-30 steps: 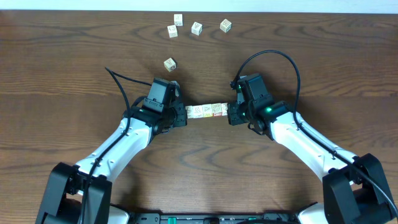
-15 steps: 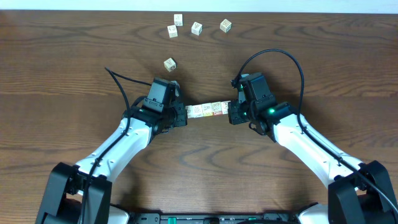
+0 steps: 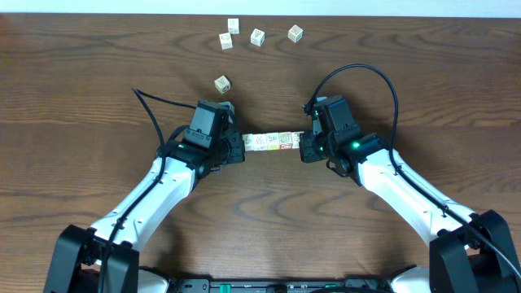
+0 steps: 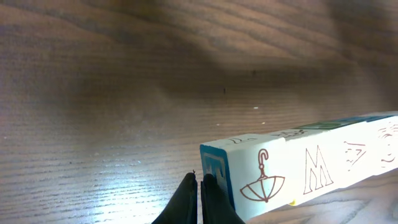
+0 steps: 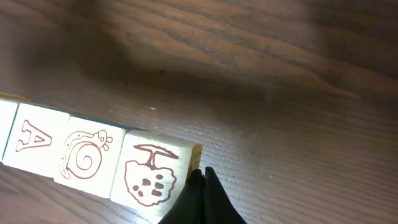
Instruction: Lift 5 blocks
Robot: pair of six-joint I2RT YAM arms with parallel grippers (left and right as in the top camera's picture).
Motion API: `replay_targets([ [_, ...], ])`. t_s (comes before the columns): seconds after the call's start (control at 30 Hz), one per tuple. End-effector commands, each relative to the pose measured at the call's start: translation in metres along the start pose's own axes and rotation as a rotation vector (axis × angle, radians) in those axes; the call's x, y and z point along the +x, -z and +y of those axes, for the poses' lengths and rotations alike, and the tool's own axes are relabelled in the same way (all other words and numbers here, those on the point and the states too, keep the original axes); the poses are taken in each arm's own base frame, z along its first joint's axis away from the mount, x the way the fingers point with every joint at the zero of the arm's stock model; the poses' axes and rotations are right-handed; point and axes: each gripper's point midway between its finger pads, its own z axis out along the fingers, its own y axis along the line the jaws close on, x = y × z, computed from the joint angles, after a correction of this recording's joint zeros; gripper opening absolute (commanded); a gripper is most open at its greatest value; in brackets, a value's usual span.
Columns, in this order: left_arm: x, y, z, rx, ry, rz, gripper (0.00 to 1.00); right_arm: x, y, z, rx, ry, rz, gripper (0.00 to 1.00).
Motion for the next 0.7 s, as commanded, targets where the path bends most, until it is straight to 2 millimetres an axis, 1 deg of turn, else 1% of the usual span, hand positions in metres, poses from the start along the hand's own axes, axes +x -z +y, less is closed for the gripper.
replay_targets([
  [0.0,-0.011,0.026,-0.079,0.302,-0.087,0.008,0.07,0.017,0.019,0.089,-0.372,0.092,0.066,0.01],
  [0.33,-0.012,0.027,-0.079,0.304,-0.080,0.007,0.07,0.009,0.033,0.093,-0.387,0.102,0.025,0.01],
  [0.43,-0.012,0.028,-0.080,0.305,-0.081,0.005,0.07,0.008,0.034,0.093,-0.384,0.103,0.021,0.01],
  [0.67,-0.017,0.039,-0.085,0.321,-0.092,-0.025,0.07,0.009,0.034,0.093,-0.384,0.102,0.024,0.01],
])
